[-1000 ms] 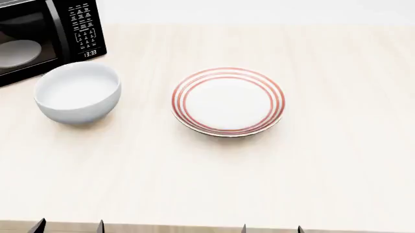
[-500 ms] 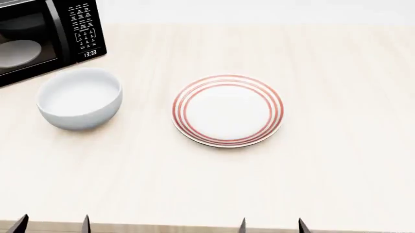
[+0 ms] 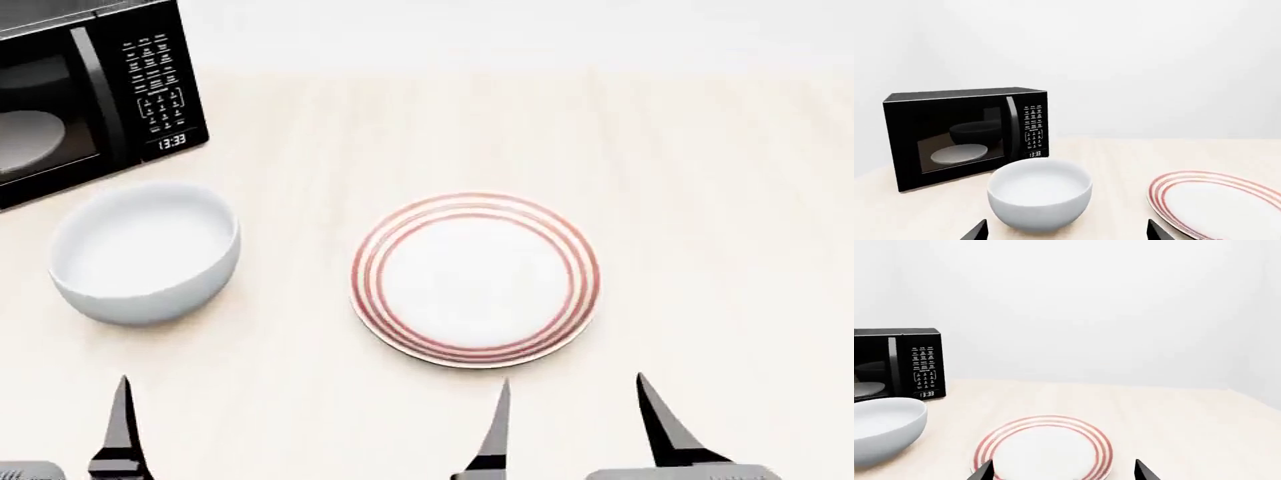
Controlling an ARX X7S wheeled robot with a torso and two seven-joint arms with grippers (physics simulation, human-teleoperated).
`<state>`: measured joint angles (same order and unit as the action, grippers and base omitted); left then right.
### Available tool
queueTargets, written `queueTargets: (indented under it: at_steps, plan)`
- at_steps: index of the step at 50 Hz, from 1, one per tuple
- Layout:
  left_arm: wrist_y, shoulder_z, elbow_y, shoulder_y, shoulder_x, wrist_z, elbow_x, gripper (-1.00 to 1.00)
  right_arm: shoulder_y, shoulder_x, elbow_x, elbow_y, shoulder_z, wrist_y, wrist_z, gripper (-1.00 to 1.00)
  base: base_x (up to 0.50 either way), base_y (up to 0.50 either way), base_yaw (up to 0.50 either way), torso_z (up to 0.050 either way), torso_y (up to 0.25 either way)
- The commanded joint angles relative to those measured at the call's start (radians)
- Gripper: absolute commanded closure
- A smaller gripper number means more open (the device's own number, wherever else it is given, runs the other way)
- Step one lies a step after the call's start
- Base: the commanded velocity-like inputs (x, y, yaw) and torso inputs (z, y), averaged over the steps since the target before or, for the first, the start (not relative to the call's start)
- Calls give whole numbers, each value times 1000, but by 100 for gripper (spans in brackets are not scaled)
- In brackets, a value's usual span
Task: Put the white bowl to the right of the plate.
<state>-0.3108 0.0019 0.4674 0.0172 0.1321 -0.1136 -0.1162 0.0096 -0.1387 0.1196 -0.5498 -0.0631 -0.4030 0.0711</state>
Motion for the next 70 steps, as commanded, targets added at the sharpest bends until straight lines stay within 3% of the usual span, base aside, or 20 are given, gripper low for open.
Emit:
queueTargets:
  at_steps: [1,18,47,51,52,54,61,67,70]
  plan:
    - [-32,-3,53,1,13,-13,-24,-100,1,-18,7,-37,-9,-21,11,-100,500,246,0,0,0]
    - [-32,7,64,5,25,-27,-40,-100,5,-24,28,-47,-4,-29,32,-100,500,255,0,0,0]
    - [-23,31,71,8,46,-49,-49,-100,15,-33,79,-23,3,-30,48,-100,500,3,0,0,1]
    - [-21,28,62,5,48,-54,-52,-100,65,-16,176,-30,53,-203,74,-100,135,0,0,0,0]
    - [-17,17,44,0,47,-63,-48,-100,108,-16,84,-55,-4,-353,185,-100,0,0,0,0,0]
    - [2,12,26,3,51,-76,-30,-100,148,-14,120,-89,-1,-499,185,-100,0,0,0,0,0]
    - [-28,-66,-31,-21,49,-156,-15,-100,211,-4,144,-141,8,-616,212,-100,0,0,0,0,0]
    - [34,-69,-71,4,69,-126,-31,-100,276,-17,185,-194,-5,-720,197,-100,0,0,0,0,0]
    - [-14,-58,-69,-1,68,-181,31,-100,313,-17,223,-236,-1,-792,181,-100,0,0,0,0,0]
